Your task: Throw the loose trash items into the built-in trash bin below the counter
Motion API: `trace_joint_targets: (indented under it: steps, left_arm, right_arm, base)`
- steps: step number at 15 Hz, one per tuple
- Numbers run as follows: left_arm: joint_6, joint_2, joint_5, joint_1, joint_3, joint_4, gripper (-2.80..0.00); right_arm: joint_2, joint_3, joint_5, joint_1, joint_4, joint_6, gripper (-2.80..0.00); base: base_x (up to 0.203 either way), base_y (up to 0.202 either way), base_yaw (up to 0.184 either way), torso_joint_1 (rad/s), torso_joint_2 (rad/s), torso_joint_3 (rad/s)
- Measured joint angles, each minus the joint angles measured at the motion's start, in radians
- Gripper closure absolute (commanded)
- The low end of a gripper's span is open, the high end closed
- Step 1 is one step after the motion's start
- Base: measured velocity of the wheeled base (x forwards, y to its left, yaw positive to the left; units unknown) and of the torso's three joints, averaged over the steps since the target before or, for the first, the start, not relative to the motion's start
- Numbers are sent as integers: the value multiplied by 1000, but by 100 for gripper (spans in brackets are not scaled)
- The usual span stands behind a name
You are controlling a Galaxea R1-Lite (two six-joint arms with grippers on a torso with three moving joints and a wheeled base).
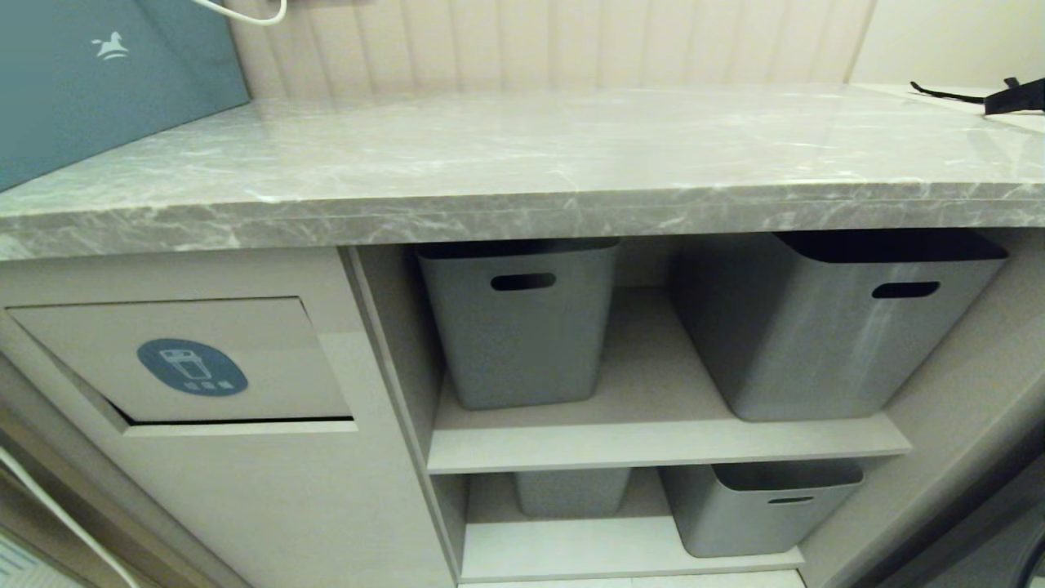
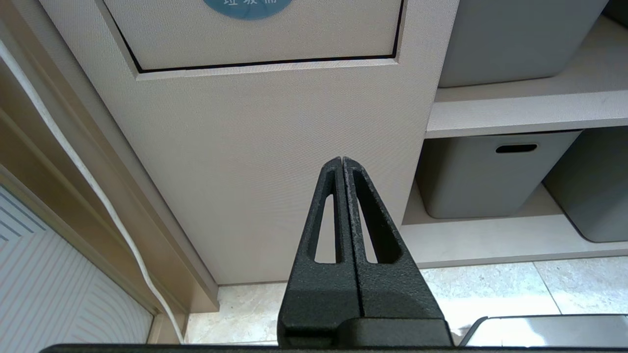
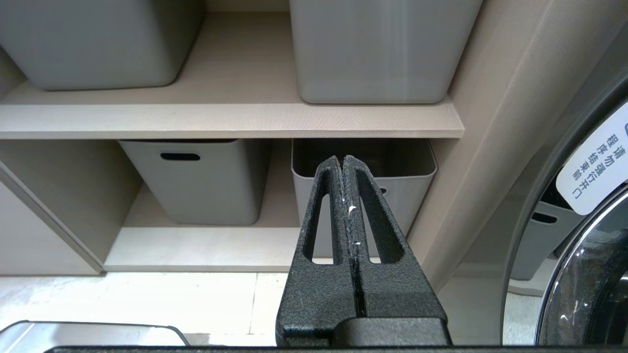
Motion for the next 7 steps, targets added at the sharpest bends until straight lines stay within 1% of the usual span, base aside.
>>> trace_joint_targets:
  steps: [7]
  left_arm:
    - [0, 0, 0, 0, 0, 0, 0]
  right_arm:
    - [0, 0, 0, 0, -1, 2, 0]
  base:
    - [0, 0, 0, 0, 0, 0]
